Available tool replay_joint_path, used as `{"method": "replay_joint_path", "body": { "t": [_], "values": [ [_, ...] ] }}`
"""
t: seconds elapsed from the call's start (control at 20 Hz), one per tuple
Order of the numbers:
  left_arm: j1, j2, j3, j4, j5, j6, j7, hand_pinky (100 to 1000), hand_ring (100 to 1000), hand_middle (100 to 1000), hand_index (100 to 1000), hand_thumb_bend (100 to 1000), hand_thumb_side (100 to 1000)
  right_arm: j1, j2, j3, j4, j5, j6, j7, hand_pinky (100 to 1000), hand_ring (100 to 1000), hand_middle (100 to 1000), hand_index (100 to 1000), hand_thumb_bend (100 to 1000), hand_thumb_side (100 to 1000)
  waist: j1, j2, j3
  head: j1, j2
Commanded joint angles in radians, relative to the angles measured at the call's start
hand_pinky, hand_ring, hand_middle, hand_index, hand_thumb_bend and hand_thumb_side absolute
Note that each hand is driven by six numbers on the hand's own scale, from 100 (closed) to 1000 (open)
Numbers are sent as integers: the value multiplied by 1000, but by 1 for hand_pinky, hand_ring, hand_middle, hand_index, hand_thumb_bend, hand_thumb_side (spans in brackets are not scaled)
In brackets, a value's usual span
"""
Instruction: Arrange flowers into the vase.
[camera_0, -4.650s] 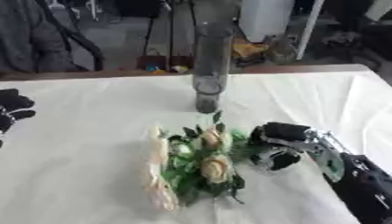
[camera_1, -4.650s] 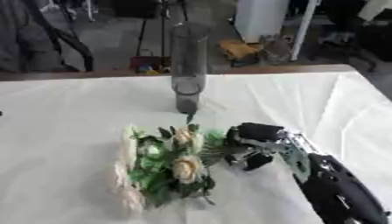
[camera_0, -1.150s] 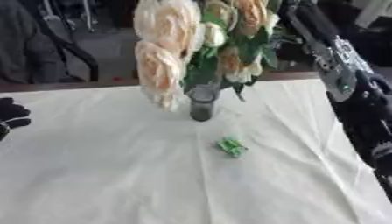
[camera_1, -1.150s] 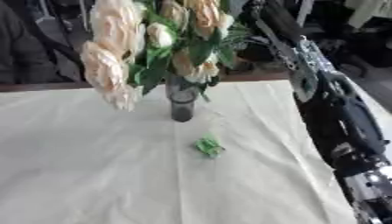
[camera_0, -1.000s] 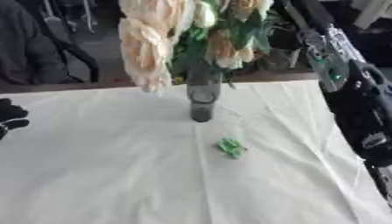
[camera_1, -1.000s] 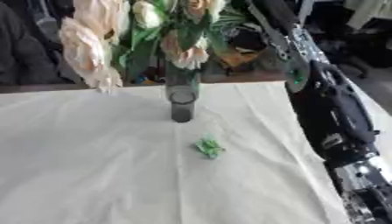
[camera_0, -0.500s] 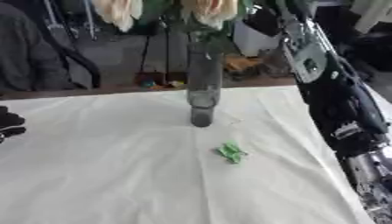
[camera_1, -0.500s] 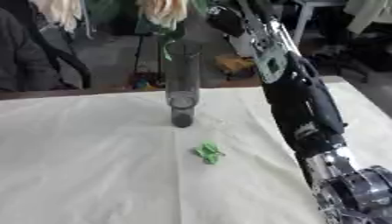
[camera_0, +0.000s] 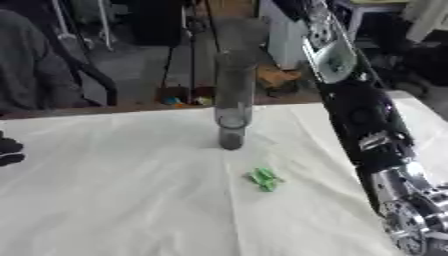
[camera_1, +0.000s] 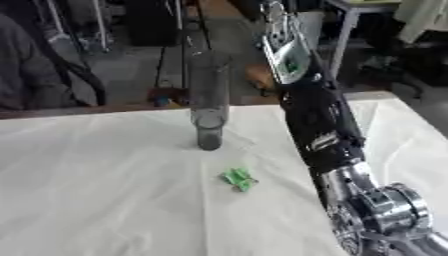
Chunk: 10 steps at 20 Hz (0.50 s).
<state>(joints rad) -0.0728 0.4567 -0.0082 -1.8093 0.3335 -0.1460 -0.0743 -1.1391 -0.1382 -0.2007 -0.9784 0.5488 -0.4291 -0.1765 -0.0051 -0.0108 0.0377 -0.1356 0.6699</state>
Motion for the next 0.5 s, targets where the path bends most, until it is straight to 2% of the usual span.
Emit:
{"method": "replay_joint_path", "body": {
  "t": [0.05, 0.2, 0.5],
  "values": [
    [-16, 9, 1, -16, 5, -2, -6, 755, 729, 638, 766, 610, 931, -24, 14, -24, -59, -91, 38, 9, 100, 100, 100, 137, 100, 781, 8, -10, 4, -5, -14],
    [-17, 8, 0, -17, 7, -2, -8, 755, 728, 638, 766, 608, 931, -20, 35, -32, -93, -135, 60, 15, 100, 100, 100, 140, 100, 784, 13, -11, 12, -9, -14],
    [-20, 3, -6, -19, 11, -1, -13, 756, 728, 637, 766, 608, 932, -22, 71, -32, -132, -152, 80, 24, 100, 100, 100, 143, 100, 785, 22, -11, 30, -22, -16]
  ]
}}
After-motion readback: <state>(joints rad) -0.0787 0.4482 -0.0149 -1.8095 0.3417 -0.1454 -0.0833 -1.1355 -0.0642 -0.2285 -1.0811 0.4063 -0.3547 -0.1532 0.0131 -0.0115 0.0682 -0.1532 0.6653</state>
